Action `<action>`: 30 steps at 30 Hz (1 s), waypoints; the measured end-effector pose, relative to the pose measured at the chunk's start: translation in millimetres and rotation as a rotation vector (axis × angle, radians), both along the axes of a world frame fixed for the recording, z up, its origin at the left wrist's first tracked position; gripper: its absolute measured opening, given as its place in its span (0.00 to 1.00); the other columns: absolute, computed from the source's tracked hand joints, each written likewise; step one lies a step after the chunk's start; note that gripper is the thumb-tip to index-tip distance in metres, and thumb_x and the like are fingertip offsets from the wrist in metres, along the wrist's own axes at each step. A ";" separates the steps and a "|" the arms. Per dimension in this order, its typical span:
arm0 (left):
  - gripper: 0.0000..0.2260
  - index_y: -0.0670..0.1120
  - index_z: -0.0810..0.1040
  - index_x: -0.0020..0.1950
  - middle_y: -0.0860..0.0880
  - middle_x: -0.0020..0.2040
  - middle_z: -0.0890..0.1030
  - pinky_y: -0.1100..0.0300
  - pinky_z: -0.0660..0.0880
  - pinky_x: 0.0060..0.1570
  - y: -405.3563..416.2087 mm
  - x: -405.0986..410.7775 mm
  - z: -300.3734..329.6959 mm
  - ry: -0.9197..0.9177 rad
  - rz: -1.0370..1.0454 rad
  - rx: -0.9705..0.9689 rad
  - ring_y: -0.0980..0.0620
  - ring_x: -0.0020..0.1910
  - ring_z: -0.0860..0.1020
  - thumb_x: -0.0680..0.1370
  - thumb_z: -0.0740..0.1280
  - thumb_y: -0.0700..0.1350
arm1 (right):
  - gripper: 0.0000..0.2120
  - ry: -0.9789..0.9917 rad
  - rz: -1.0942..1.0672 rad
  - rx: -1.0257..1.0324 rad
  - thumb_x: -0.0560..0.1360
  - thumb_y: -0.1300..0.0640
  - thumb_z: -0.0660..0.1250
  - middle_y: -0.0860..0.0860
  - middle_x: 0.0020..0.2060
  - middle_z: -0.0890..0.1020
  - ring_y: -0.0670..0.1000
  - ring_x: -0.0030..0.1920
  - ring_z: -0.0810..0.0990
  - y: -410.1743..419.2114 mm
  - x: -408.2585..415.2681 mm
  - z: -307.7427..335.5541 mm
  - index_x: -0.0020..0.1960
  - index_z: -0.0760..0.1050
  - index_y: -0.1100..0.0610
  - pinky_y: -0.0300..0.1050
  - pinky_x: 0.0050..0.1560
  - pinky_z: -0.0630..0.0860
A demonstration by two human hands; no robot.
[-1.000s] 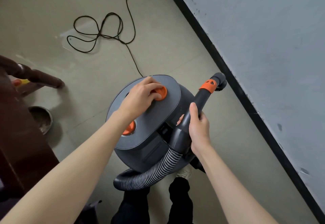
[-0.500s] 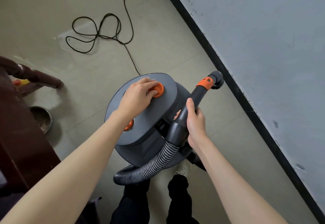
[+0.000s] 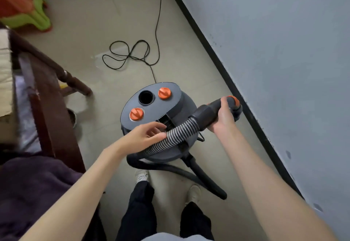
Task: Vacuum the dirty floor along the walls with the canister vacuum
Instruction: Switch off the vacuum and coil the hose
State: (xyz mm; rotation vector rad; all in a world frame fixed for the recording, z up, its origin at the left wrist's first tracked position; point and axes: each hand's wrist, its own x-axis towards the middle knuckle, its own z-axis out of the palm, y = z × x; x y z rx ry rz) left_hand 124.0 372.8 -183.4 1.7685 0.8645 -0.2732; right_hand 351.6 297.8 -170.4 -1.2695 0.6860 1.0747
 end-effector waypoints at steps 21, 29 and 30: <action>0.16 0.46 0.67 0.66 0.53 0.56 0.69 0.62 0.70 0.56 -123.5 41.5 26.1 -0.017 -0.132 0.359 0.54 0.53 0.70 0.79 0.63 0.45 | 0.24 -1.135 1.204 -0.261 0.78 0.49 0.66 0.55 0.73 0.66 0.56 0.73 0.63 -143.6 18.6 5.6 0.72 0.70 0.53 0.52 0.74 0.60; 0.16 0.46 0.67 0.67 0.51 0.59 0.70 0.55 0.69 0.60 -140.7 57.3 8.3 -0.007 0.013 0.396 0.52 0.57 0.70 0.80 0.62 0.47 | 0.18 -1.510 1.881 0.061 0.75 0.53 0.70 0.53 0.55 0.78 0.54 0.57 0.74 -137.5 32.0 -18.4 0.61 0.72 0.59 0.52 0.68 0.63; 0.16 0.47 0.68 0.67 0.52 0.58 0.70 0.57 0.69 0.60 -143.8 58.0 4.7 -0.018 0.052 0.384 0.53 0.56 0.70 0.80 0.63 0.48 | 0.16 -1.498 1.903 0.110 0.75 0.55 0.70 0.54 0.54 0.78 0.55 0.56 0.74 -134.3 35.6 -21.4 0.60 0.72 0.60 0.49 0.64 0.64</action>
